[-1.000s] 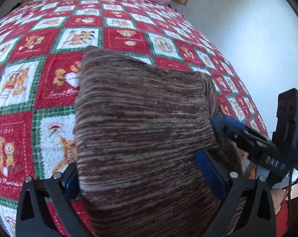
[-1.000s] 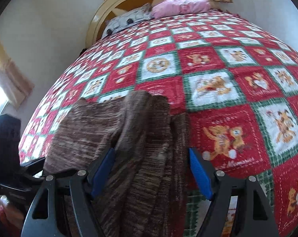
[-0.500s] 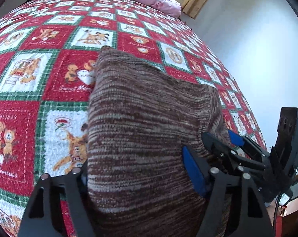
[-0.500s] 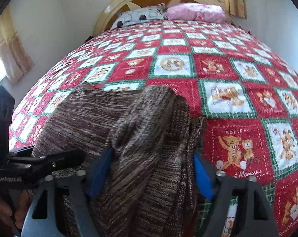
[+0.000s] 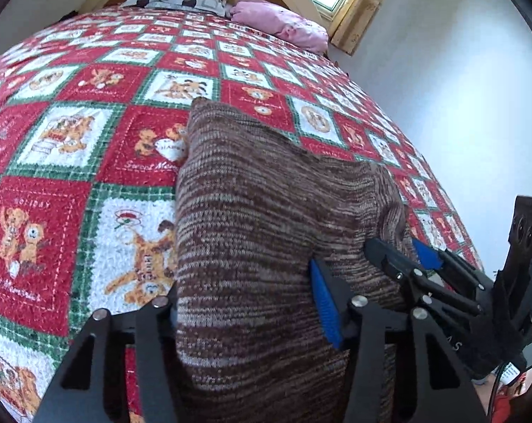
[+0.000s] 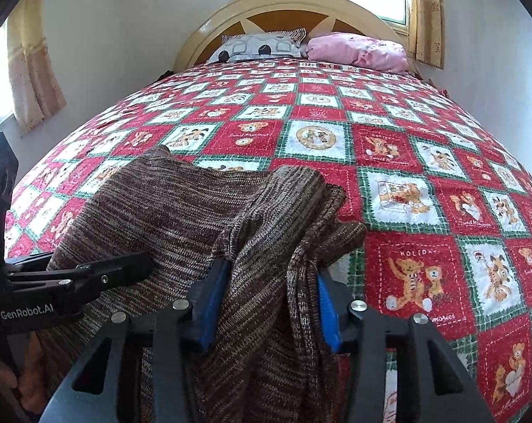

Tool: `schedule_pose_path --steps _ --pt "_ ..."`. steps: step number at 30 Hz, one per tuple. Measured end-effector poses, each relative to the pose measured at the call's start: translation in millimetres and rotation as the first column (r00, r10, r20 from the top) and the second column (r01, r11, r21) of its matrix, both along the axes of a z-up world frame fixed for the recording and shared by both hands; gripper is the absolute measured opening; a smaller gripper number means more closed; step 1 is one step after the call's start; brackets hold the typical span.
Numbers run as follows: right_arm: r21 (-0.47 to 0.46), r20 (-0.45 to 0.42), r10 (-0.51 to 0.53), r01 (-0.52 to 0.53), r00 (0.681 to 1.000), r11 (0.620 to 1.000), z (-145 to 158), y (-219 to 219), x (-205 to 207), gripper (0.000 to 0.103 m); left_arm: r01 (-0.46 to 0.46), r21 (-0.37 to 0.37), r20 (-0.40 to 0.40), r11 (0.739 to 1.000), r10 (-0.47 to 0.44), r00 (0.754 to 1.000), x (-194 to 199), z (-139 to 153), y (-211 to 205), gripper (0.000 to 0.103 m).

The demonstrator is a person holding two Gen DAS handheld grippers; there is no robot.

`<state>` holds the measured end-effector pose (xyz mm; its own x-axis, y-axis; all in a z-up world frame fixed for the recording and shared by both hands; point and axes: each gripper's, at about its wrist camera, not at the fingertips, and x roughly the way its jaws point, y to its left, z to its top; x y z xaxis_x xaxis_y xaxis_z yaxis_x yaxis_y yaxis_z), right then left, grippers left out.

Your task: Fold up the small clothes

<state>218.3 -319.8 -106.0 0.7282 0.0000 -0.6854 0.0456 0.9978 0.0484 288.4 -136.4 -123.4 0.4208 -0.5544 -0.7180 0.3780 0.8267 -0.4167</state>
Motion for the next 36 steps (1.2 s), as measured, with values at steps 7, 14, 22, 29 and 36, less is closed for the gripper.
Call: schedule_pose_path --steps 7,14,22,29,36 --pt "-0.021 0.024 -0.012 0.012 1.0 1.0 2.0 2.8 -4.5 0.041 -0.005 0.006 0.014 1.0 0.005 1.0 -0.8 -0.8 -2.3 0.062" --pt "-0.078 0.06 -0.029 0.034 0.998 0.996 6.3 9.0 -9.6 0.029 -0.016 -0.001 0.023 1.0 0.016 1.0 -1.8 -2.1 -1.4 0.067" --pt "-0.064 0.061 -0.035 0.039 0.998 0.997 6.1 6.4 -9.1 0.028 -0.026 0.034 0.099 0.999 0.023 0.995 -13.5 4.2 -2.9 0.05" --pt "-0.053 0.061 -0.036 0.039 0.998 0.998 5.7 4.1 -9.2 0.028 -0.036 0.071 0.124 0.997 0.027 0.992 -15.2 5.2 -6.3 0.05" --pt "-0.049 0.063 -0.046 0.049 0.997 0.998 5.7 3.5 -9.4 0.023 -0.054 0.139 0.177 0.989 0.029 0.984 -20.5 8.3 -12.0 0.05"
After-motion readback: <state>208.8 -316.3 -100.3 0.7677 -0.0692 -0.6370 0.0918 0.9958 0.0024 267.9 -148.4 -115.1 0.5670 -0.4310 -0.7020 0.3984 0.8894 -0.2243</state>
